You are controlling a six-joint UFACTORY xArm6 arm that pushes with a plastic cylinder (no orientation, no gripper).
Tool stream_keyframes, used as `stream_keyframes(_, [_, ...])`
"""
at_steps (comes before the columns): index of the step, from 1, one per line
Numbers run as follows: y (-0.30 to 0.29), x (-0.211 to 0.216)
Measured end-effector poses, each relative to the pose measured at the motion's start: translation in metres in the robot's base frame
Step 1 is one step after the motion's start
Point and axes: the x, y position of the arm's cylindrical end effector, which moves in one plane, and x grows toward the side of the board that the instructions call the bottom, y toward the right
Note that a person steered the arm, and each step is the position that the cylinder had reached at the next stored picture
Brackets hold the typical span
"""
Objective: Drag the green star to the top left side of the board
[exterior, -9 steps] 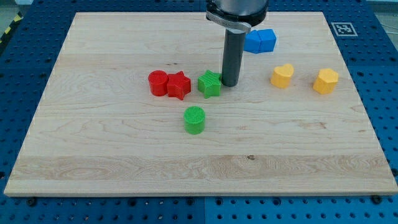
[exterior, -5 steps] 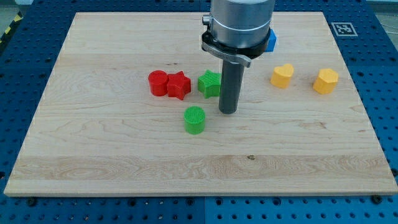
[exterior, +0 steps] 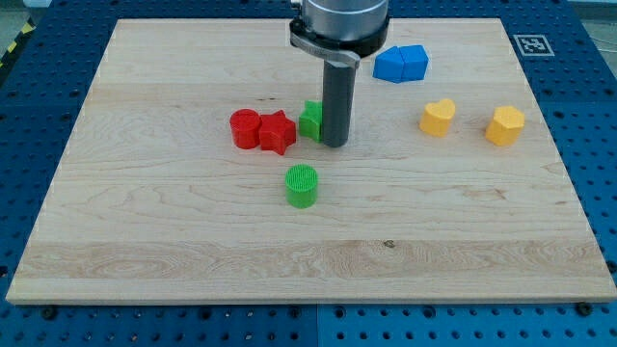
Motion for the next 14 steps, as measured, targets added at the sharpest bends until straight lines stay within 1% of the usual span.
stream_keyframes(1, [-0.005,-0.026])
stream_keyframes(2, [-0.031,-0.039])
stream_keyframes(5, [-0.069,-0.04])
stream_keyframes(9, [-0.081,-0.04])
stream_keyframes(11, [-0.098,-0.04])
stream_keyframes(13, [-0.105,-0.047])
stream_keyframes(14, [-0.118,-0.057])
